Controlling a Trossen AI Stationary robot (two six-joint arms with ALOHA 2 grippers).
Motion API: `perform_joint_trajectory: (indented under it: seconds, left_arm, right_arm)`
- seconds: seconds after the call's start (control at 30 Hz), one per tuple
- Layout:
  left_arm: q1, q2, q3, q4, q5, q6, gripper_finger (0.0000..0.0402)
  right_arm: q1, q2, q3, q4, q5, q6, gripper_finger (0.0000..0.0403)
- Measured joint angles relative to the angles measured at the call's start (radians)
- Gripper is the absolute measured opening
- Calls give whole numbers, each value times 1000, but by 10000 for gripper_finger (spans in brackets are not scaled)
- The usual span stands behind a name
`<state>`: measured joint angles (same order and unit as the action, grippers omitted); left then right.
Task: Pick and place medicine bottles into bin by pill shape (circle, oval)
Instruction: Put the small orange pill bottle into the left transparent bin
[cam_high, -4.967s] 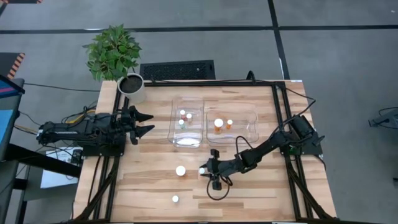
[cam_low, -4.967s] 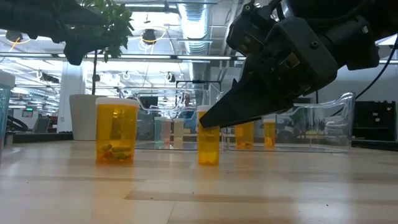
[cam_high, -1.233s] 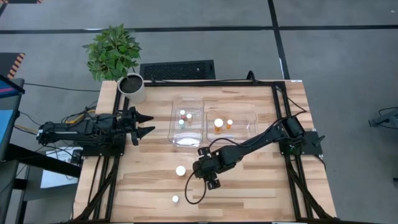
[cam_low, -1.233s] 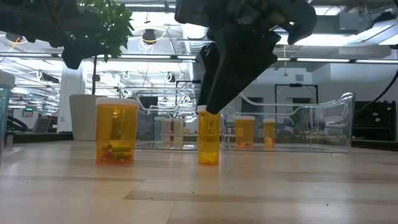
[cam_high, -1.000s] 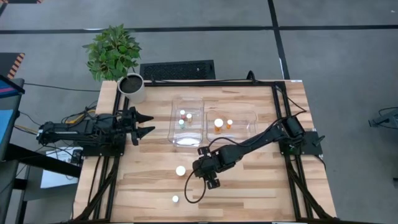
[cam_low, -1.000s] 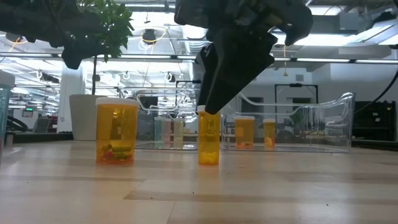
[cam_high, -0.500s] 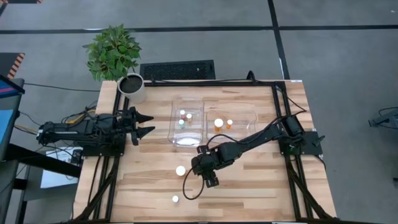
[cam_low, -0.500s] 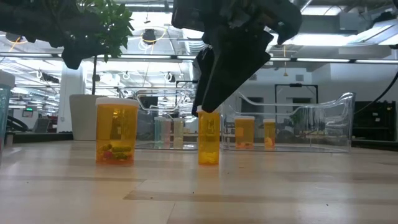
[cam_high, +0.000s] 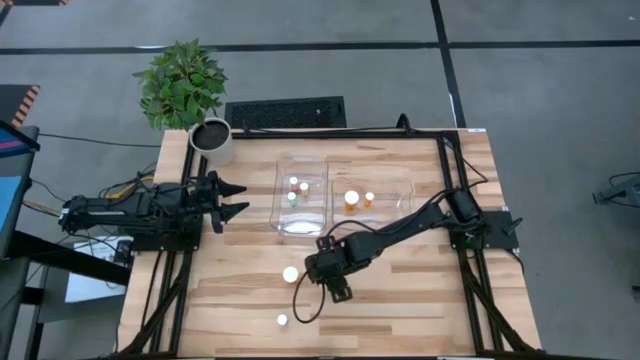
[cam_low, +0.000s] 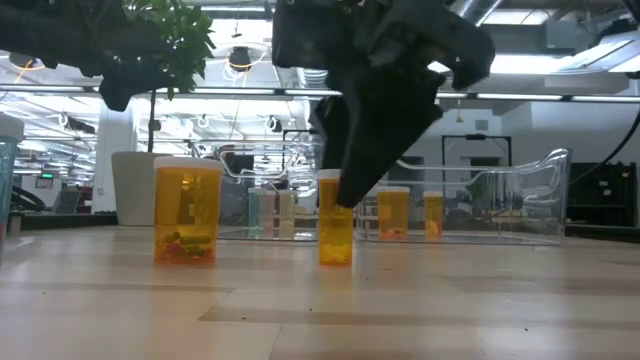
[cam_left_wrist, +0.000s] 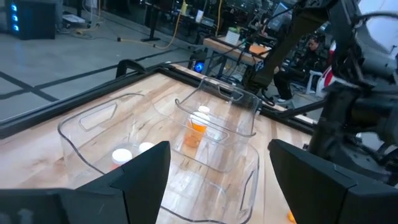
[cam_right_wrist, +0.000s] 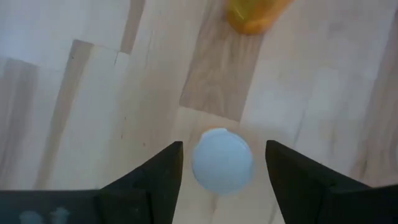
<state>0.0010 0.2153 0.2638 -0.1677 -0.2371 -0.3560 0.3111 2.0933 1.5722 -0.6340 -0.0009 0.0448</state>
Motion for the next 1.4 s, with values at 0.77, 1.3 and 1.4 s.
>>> perform_joint_trajectory:
  seconds: [0.77,1.3,1.4]
  left_arm:
    - [0,0,0,0,1,4,270]
    - [0,0,0,0,1,3,270]
    - [0,0,0,0,1,3,270]
  right_arm:
    - [-6,-3,56,-70,3,-1,176]
    - [-8,-3,38,-72,3,-2,125]
    - [-9,-3,44,-68,3,-19,126]
